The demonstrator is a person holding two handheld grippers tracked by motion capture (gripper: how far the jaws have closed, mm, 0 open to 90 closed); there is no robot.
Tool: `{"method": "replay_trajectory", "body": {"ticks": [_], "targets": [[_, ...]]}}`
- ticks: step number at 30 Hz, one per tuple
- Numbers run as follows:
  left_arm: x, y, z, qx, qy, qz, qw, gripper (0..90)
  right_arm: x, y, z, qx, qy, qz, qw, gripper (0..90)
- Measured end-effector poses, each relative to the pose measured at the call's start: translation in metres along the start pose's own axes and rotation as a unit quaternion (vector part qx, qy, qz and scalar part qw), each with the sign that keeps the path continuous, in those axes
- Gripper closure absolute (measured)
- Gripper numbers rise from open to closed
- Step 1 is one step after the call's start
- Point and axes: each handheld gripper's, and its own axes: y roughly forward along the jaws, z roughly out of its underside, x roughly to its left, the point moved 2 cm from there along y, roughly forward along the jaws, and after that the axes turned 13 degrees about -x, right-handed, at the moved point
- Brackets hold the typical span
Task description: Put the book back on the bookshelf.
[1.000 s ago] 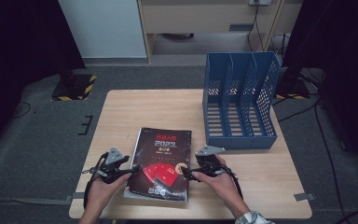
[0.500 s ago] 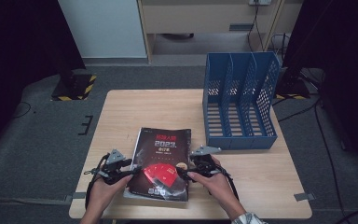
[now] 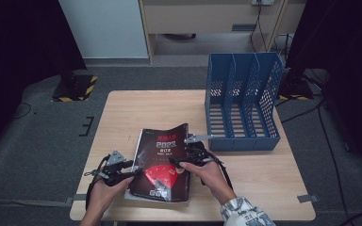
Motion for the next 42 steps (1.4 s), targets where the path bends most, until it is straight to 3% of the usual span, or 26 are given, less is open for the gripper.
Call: {"method": "replay_trajectory", "body": {"ticks": [5,9,10,12,13,14,17,19,22,24,26,37,42], "targets": [[0.0,0.002,-0.001,0.0,0.002,0.003,1.0,43.3,0.005,0.012,0.0,0.013,-0.004,-0.001,0.9999,34.1],[-0.001,0.001,0.0,-0.003,0.003,0.001,1.0,43.4,0.011,0.021,0.005,0.033,-0.005,-0.002,0.9994,42.6],[-0.001,0.001,0.0,-0.003,0.002,0.002,1.0,43.4,0.013,0.022,0.005,0.037,-0.013,0.006,0.9992,45.5],[0.001,0.001,0.0,-0.003,-0.001,0.006,1.0,43.3,0.012,0.022,0.005,0.04,-0.018,0.014,0.9989,55.5],[0.002,0.002,0.0,-0.003,-0.007,0.009,0.9999,42.9,0.01,0.021,0.003,0.036,-0.013,0.023,0.999,66.2],[0.003,0.002,0.0,-0.004,-0.009,0.01,0.9999,42.9,0.009,0.02,0.002,0.033,-0.012,0.025,0.9991,69.4],[0.004,0.003,0.0,-0.009,-0.013,0.011,0.9998,42.5,0.009,0.019,-0.001,0.02,-0.012,0.021,0.9995,73.5],[0.006,0.004,0.0,-0.012,-0.018,0.006,0.9997,35.9,0.011,0.016,-0.005,0.013,-0.018,0.021,0.9995,76.8],[0.012,0.007,0.0,-0.021,-0.025,0.003,0.9994,30.0,0.02,0.012,-0.018,-0.013,-0.048,0.011,0.9987,81.8],[0.015,0.007,0.0,-0.026,-0.03,0.008,0.9992,29.2,0.023,0.011,-0.022,-0.02,-0.055,0.009,0.9982,82.4],[0.018,0.01,-0.002,-0.042,-0.046,0.02,0.9979,25.7,0.03,0.008,-0.034,-0.035,-0.079,0.007,0.9963,83.7],[0.024,0.015,-0.005,-0.073,-0.046,0.045,0.9952,18.9,0.05,0.001,-0.061,-0.072,-0.12,-0.018,0.99,85.5],[0.029,0.019,-0.006,-0.088,-0.05,0.06,0.9931,18.5,0.064,0.0,-0.08,-0.097,-0.142,-0.04,0.9843,86.1]]}}
